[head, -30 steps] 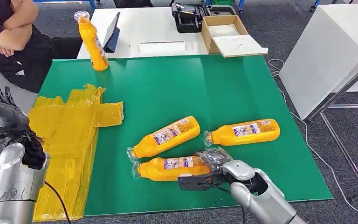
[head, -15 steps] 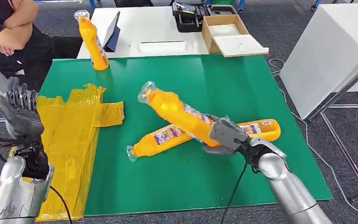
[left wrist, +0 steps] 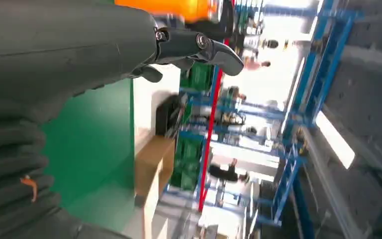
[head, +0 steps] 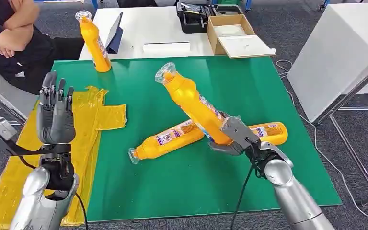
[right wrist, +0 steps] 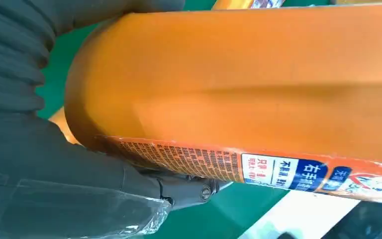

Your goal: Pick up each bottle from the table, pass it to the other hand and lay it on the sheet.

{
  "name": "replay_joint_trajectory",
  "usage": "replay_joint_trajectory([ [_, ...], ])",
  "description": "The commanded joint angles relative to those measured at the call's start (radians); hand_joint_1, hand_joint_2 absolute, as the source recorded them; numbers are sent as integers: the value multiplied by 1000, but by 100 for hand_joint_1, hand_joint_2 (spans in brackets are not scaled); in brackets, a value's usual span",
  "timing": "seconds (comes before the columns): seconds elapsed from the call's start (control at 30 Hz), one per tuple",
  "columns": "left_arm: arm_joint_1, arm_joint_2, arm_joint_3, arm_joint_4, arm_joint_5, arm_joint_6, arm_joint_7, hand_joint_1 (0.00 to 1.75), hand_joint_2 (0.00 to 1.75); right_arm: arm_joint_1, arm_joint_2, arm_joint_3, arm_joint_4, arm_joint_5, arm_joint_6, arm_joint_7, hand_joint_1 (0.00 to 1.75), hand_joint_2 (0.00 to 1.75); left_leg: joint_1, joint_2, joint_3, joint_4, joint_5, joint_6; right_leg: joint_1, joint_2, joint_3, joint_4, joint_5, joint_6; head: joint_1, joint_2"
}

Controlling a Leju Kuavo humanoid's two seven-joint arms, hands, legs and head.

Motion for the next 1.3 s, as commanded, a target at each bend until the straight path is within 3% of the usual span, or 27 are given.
replay_joint_trajectory([
  [0.03,-47,-99,-219,24,28,-8,53,0,175,-20,132,5,-17,123,-75,121,175,175,1,-1,0,1,0,-3,1,-3,1,0,0,-1,0,0],
  [0.17,-48,-94,-220,23,36,-6,57,0,175,-20,135,3,-18,132,-78,126,175,175,0,1,-1,1,0,-3,0,-1,0,1,0,-1,0,0],
  [0.43,-114,-140,-352,69,207,-17,166,0,175,-107,229,58,17,390,-178,161,175,175,1,2,-1,3,-1,-5,0,-1,-1,3,-1,-2,0,0],
  [0.73,-163,-164,-407,66,244,11,225,0,175,-134,246,44,62,450,-273,133,175,175,1,0,0,2,-1,-4,0,-3,1,1,-1,-1,0,0],
  [1.3,-248,-204,-358,145,176,105,238,0,175,-150,318,16,89,507,-424,79,175,175,1,1,-1,1,0,-4,0,-2,0,1,0,-1,0,0],
])
